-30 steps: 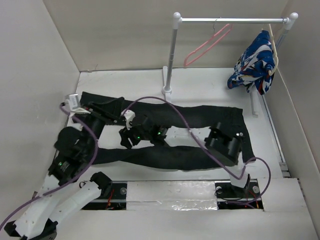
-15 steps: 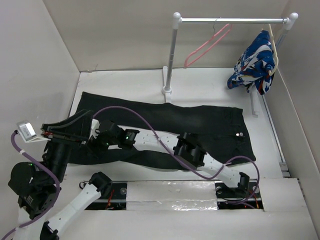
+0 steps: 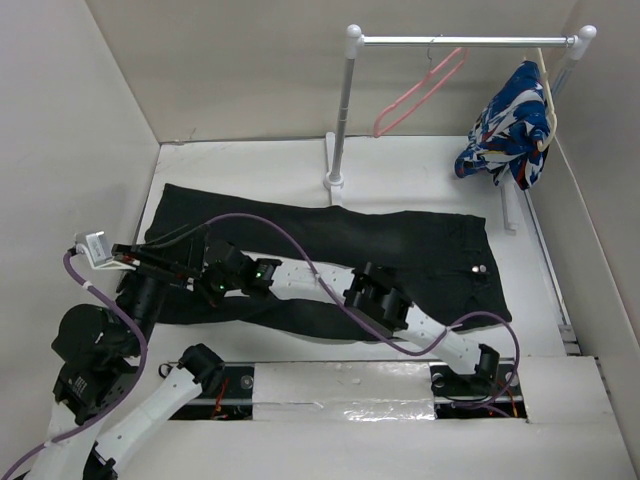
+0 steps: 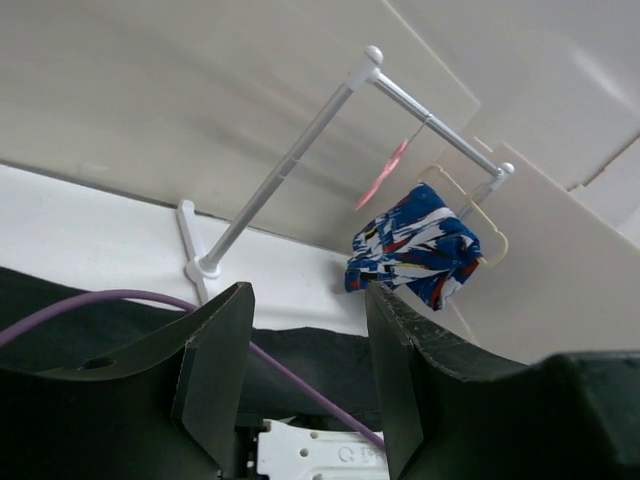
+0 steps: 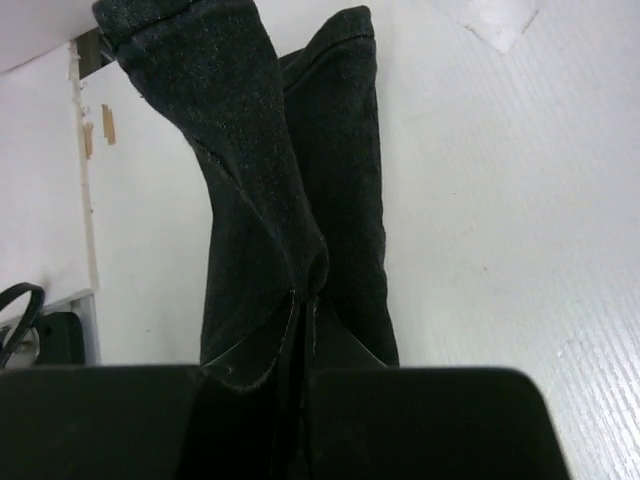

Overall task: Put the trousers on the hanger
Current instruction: Flatten out the trousers at the center of the board.

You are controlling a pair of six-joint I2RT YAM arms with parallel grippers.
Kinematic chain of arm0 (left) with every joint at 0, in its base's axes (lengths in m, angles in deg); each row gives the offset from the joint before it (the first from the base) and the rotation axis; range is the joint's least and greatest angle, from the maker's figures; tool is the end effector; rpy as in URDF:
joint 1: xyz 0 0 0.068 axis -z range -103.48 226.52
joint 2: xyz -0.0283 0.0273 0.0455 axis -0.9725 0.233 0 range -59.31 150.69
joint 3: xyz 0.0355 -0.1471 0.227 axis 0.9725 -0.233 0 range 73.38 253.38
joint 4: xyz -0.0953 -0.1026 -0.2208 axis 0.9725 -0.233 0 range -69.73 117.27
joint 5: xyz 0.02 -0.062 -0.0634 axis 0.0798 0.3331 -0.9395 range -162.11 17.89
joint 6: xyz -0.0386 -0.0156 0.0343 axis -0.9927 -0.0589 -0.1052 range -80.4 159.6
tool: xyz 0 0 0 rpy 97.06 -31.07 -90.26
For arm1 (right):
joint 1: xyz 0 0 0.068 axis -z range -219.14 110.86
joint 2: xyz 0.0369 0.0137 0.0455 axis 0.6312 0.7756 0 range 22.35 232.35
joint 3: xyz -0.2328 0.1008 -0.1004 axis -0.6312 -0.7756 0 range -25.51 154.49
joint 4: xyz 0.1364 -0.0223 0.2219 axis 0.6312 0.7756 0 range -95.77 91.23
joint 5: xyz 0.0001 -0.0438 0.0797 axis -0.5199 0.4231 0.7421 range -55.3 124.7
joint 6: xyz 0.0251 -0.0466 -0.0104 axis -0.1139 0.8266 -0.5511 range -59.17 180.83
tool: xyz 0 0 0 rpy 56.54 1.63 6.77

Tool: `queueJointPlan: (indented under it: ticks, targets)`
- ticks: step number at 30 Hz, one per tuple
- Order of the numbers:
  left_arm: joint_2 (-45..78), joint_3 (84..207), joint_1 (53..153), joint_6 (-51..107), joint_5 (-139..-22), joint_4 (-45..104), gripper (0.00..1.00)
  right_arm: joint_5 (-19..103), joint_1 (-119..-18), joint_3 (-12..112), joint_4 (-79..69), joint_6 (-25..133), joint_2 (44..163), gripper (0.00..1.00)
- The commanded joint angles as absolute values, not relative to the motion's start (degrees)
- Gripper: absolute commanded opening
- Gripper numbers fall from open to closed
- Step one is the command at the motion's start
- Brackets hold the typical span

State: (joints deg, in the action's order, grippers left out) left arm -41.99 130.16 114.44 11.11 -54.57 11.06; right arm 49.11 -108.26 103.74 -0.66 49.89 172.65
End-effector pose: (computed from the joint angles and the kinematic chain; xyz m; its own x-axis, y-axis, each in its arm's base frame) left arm 0.0209 -0.0027 0.4367 0.0984 -0.6531 -0.7508 0.4715 0.6950 -0.5428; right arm 0.2044 0.5609 0.1645 -0.3412 -0.3785 -0.8604 -0.9368 0.2122 0.2782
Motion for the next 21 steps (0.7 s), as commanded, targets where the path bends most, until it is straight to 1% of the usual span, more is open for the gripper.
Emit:
queueJointPlan:
  ticks: [1, 3, 4, 5, 7, 11, 17, 21]
  targets:
    - [-42.00, 128.76, 114.76, 11.04, -51.12, 11.45, 0.46, 49.82, -106.82, 96.09, -8.91, 48.97, 165.38, 0.00]
    - [-41.74, 128.49, 114.76, 10.43, -49.09, 10.23, 0.46, 49.12, -106.03, 93.42, -11.21, 49.14, 162.11, 0.00]
    - [-41.65, 128.32, 114.76, 9.99, -47.60, 9.09, 0.46, 48.33, -105.50, 91.93, -11.83, 49.23, 158.27, 0.00]
    - [-41.56, 127.97, 114.76, 9.46, -47.07, 8.73, 0.46, 48.06, -104.71, 88.17, -13.66, 49.66, 156.05, 0.00]
    - [-41.56, 126.82, 114.76, 8.49, -46.45, 9.07, 0.46, 47.53, -104.01, 84.72, -15.17, 50.02, 152.01, 0.00]
    - [-40.16, 127.17, 114.76, 7.52, -43.38, 7.94, 0.46, 47.62, -103.30, 82.87, -11.58, 51.86, 145.41, 0.00]
    - [-38.31, 128.92, 114.76, 5.77, -37.22, 4.95, 0.47, 51.04, -103.30, 84.00, -6.39, 52.48, 144.34, 0.00]
    - [-39.71, 129.55, 114.76, 4.53, -33.88, 3.19, 0.47, 53.24, -104.70, 80.93, -7.44, 53.36, 141.10, 0.00]
